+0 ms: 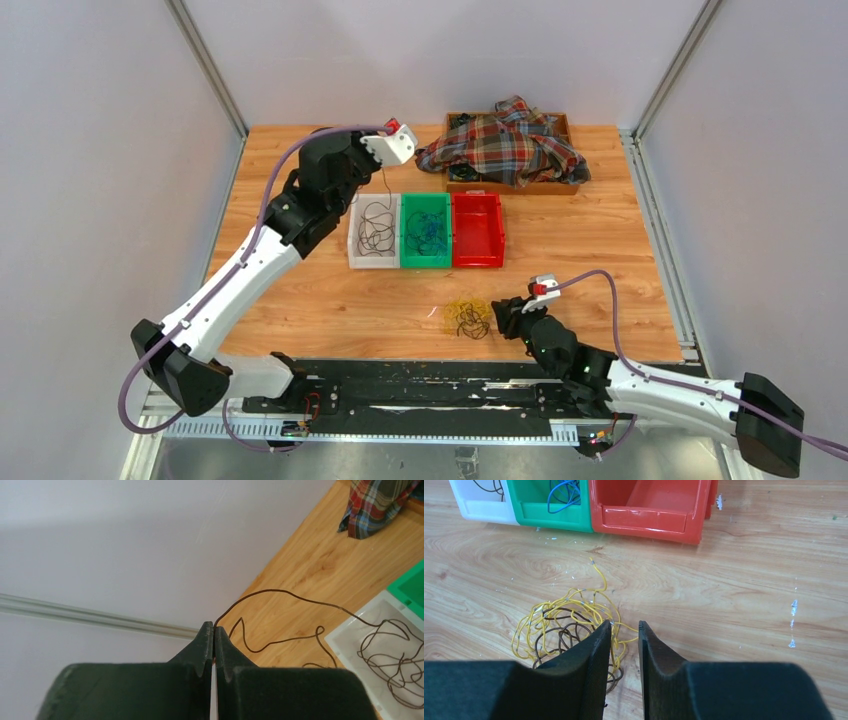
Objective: Untangle the cables
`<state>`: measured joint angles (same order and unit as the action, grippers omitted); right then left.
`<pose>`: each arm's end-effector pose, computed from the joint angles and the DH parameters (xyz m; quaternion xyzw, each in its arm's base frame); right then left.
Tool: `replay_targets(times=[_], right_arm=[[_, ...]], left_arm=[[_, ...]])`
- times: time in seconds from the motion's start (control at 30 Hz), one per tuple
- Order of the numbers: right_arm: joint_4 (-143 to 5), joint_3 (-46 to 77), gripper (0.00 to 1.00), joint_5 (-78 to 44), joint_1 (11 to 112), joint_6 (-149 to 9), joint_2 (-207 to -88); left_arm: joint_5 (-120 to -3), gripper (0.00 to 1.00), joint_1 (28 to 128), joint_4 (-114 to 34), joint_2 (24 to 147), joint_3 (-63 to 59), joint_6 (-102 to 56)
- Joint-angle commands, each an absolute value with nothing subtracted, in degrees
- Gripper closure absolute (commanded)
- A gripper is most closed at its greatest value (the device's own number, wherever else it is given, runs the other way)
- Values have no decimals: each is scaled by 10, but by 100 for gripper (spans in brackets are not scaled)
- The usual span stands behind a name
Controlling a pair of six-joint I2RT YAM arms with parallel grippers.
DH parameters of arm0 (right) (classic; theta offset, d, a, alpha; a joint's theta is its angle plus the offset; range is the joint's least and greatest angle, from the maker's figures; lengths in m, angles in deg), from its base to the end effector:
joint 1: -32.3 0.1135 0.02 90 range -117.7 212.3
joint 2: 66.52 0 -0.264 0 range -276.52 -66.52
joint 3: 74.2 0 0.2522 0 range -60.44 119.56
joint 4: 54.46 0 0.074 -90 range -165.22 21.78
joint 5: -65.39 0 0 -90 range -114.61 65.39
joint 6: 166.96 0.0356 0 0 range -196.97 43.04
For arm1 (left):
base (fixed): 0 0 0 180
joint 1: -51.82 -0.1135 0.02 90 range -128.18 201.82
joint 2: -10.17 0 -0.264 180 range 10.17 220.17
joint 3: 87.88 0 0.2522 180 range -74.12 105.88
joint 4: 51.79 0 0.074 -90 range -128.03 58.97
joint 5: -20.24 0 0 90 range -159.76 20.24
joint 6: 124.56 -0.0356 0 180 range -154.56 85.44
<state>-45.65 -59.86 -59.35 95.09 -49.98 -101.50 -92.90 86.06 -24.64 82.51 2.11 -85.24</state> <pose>0.0824 0.1159 0.1548 -0.0486 0.7628 0.2604 0.5899 0.2439 -0.1491 0.4239 0.4092 0.6391 0.2420 0.6046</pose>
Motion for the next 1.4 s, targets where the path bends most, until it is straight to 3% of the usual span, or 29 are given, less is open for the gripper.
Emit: replay_targets(times=[0.0,0.27,1.0,1.37], right_arm=[[-476,-619,74,-617,959,-485,-1003],[-475,-613,74,-616,959,-488,-1007],[-526,-604,74,-629,959,-491,-967],[-557,-595,73,-643,959,-494,-944]], left_arm=[[-916,100,858,-244,840,67,-807],[-865,99,859,-128,850,38,-690],[-936,100,857,-284,922,-133,-666],[-950,100,834,-361,1023,-128,-658]])
